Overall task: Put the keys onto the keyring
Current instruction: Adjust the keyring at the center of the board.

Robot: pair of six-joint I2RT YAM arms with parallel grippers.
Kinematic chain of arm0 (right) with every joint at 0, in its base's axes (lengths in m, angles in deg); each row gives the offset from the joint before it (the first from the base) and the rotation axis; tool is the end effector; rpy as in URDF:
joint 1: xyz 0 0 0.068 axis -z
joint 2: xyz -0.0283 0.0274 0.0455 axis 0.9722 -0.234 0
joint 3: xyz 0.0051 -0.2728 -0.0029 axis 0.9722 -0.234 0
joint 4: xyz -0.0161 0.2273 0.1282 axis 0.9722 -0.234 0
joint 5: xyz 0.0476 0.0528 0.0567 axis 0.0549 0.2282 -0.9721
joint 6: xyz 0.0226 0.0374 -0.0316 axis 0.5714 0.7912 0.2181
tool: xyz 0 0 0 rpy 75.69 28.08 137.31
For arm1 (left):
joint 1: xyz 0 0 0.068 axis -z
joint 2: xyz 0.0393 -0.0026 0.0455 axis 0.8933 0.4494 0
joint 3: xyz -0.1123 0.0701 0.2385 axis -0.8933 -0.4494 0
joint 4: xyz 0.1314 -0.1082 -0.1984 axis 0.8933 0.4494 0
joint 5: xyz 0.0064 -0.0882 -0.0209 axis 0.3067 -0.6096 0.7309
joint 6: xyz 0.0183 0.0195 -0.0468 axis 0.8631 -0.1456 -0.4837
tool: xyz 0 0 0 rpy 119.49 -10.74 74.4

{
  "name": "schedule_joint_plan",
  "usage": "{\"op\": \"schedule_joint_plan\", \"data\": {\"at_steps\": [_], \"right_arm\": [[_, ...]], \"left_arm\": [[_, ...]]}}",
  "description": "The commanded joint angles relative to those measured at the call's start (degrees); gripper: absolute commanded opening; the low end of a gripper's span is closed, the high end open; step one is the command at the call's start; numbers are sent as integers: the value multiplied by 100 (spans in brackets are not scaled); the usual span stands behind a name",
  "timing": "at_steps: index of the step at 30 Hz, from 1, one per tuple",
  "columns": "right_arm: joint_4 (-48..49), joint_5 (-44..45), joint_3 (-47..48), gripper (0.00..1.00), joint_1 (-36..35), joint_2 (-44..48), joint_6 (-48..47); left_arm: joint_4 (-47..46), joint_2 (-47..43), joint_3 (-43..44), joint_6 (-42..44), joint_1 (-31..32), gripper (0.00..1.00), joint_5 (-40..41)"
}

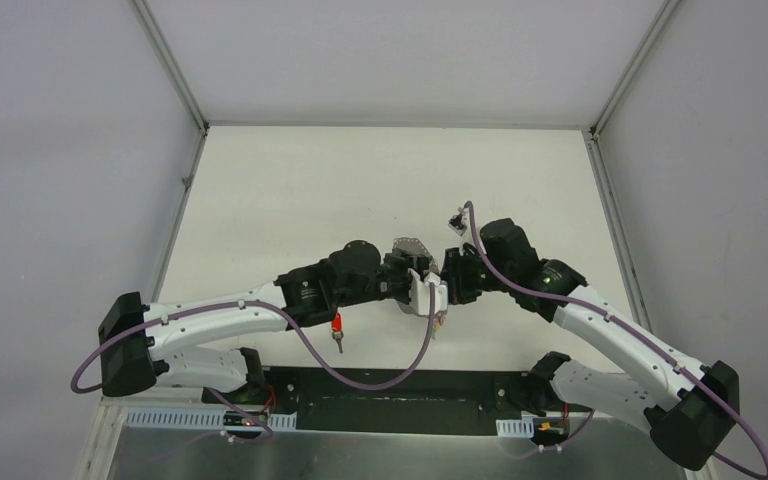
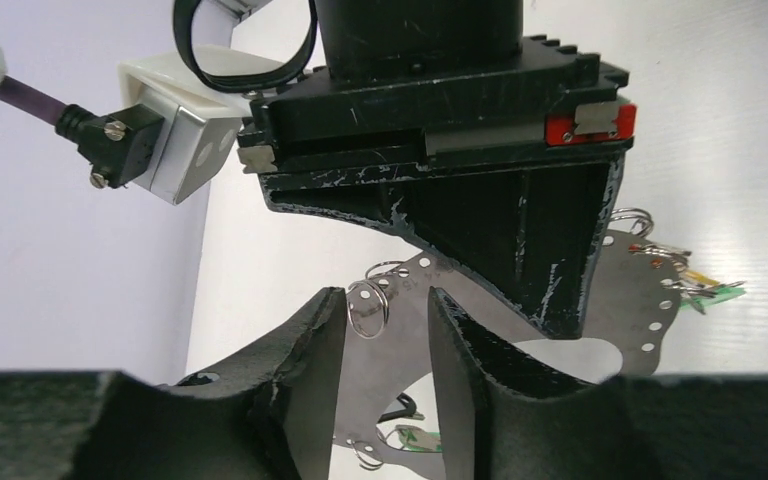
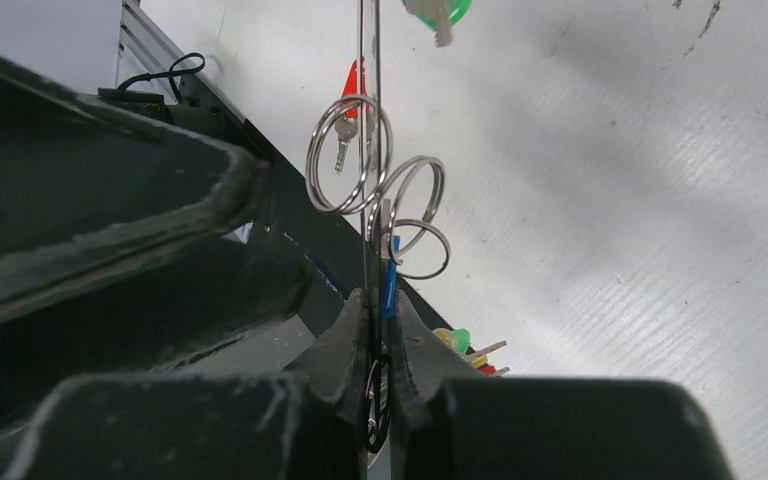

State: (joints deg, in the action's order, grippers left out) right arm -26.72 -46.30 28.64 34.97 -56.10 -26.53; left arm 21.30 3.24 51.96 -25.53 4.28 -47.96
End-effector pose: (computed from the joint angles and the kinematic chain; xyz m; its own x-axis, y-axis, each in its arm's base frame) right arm 0.1422 0.1456 0.2753 -0.8376 -0.1425 -0.5274 -0.4898 0.6233 0.6095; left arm 0.1042 -0.2576 0.3146 0.5731 0.4095 -0.7098 0.7557 0.0711 0.6511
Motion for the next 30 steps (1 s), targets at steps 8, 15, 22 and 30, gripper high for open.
{"op": "schedule_joint_plan", "data": {"at_steps": [8, 15, 22, 30], "right_arm": [[413, -231, 153, 0, 2, 93, 54], [426, -237, 179, 0, 1, 14, 45], [426, -241, 192, 0, 1, -26, 29], [383, -276, 201, 0, 1, -24, -7]], "left_arm": [[-125, 162, 191, 143, 63, 29, 677], [-103, 206, 186, 156, 60, 35, 619], [25, 302, 276, 65, 57, 33, 543], [205, 287, 362, -1, 57, 10, 735]]}}
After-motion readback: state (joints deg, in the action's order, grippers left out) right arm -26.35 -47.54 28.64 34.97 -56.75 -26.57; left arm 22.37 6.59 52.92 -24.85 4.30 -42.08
